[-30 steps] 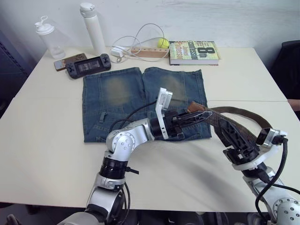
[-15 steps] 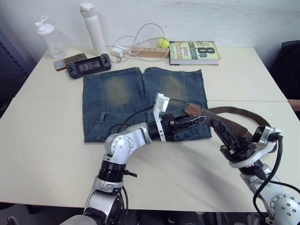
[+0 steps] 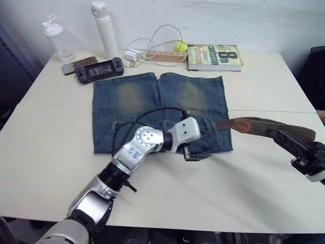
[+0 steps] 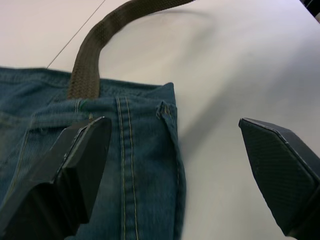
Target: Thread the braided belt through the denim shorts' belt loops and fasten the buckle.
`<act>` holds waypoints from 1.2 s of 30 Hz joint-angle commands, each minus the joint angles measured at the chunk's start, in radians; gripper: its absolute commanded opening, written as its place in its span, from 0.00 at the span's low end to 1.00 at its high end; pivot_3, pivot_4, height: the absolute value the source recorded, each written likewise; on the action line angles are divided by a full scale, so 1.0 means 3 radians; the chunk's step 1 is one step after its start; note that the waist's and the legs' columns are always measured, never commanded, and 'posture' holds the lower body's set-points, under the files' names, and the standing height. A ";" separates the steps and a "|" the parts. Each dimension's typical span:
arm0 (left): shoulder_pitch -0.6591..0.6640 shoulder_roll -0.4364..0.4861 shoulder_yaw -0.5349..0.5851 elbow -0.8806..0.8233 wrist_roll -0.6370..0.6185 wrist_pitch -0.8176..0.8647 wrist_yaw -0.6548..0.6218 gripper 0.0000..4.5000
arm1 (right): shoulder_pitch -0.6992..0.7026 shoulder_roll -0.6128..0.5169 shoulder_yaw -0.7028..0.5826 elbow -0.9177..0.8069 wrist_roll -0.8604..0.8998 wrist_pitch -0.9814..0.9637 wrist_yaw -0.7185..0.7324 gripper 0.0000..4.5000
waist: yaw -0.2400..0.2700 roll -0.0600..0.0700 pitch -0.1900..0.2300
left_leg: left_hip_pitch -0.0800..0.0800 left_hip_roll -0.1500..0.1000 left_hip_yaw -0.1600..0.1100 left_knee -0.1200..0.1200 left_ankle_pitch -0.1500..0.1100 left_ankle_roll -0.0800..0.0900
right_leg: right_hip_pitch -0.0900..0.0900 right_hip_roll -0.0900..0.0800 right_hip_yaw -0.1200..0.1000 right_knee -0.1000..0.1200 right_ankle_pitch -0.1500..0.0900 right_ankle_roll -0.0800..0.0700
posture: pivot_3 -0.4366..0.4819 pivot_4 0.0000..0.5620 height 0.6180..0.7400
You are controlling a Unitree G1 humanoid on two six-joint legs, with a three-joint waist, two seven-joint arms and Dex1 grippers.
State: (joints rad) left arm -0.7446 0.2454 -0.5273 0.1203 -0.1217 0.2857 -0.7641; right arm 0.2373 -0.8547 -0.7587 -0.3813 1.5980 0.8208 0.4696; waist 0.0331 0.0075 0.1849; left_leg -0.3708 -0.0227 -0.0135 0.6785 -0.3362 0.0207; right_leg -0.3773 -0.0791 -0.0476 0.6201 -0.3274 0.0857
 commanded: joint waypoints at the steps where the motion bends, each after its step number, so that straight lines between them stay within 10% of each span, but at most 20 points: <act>1: -0.0058 -0.0049 -0.0124 0.0397 0.0365 -0.0473 -0.0013 0.99 | 0.0002 -0.0064 -0.0225 -0.0020 0.0012 0.0017 0.0052 0.00 | -0.0013 0.0000 0.0000 | 0.0001 0.0000 0.0001 0.0000 0.0000 0.0000 | 0.0000 0.0000 0.0000 0.0000 0.0000 0.0000 | 0.48 0.27 0.96; 7: -0.0222 -0.0267 -0.0148 0.1386 0.0848 -0.1036 0.0277 0.81 | 0.0023 0.0035 -0.0361 -0.0289 0.0180 -0.0045 -0.0191 0.00 | -0.0007 -0.0004 0.0002 | 0.0002 0.0000 0.0001 0.0005 0.0000 0.0001 | 0.0002 -0.0001 0.0000 0.0004 0.0001 0.0002 | 0.48 0.27 0.96; 16: -0.0174 -0.0283 -0.0034 0.1533 0.0757 -0.1478 -0.0202 0.01 | 0.0198 0.0278 -0.0186 -0.0600 0.0207 -0.0109 -0.0386 0.00 | -0.0030 -0.0007 0.0003 | 0.0003 0.0000 0.0002 0.0005 -0.0001 0.0002 | 0.0002 -0.0002 0.0001 0.0005 0.0003 0.0005 | 0.48 0.27 0.96; 26: 0.0195 0.0664 0.0002 0.0548 0.0305 -0.1989 -0.1717 0.01 | 0.0402 0.0167 0.0056 -0.0542 0.0350 0.0096 -0.0403 0.00 | -0.0040 -0.0002 0.0000 | 0.0003 0.0004 -0.0002 0.0004 0.0002 -0.0003 | 0.0001 -0.0002 -0.0001 0.0003 0.0001 0.0001 | 0.48 0.27 0.96; 34: 0.0374 0.0981 0.0124 0.0142 0.0100 -0.1783 -0.2015 0.01 | 0.0488 0.0004 0.0307 -0.0533 0.0532 0.0226 -0.0734 0.00 | -0.0029 0.0000 0.0000 | 0.0000 0.0004 -0.0007 0.0003 0.0000 0.0001 | 0.0002 -0.0004 -0.0003 0.0000 0.0000 0.0000 | 0.48 0.27 0.96; 36: 0.0451 0.1074 0.0173 -0.0025 -0.0062 -0.1463 -0.2118 0.21 | 0.0387 -0.0013 0.0412 -0.0526 0.0507 0.0194 -0.0847 0.00 | -0.0031 -0.0001 0.0000 | -0.0002 0.0004 -0.0008 0.0003 0.0000 0.0001 | 0.0002 -0.0004 -0.0004 0.0000 0.0000 0.0000 | 0.48 0.27 0.96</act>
State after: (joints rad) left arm -0.6250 0.5450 -0.4982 0.1807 -0.0846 -0.2229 -1.3562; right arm 0.3691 -0.8501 -0.6444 -0.5324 1.7282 0.8945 0.2394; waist 0.0237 0.0073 0.1850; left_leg -0.3713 -0.0215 -0.0159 0.6798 -0.3363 0.0210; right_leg -0.3768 -0.0804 -0.0489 0.6201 -0.3273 0.0857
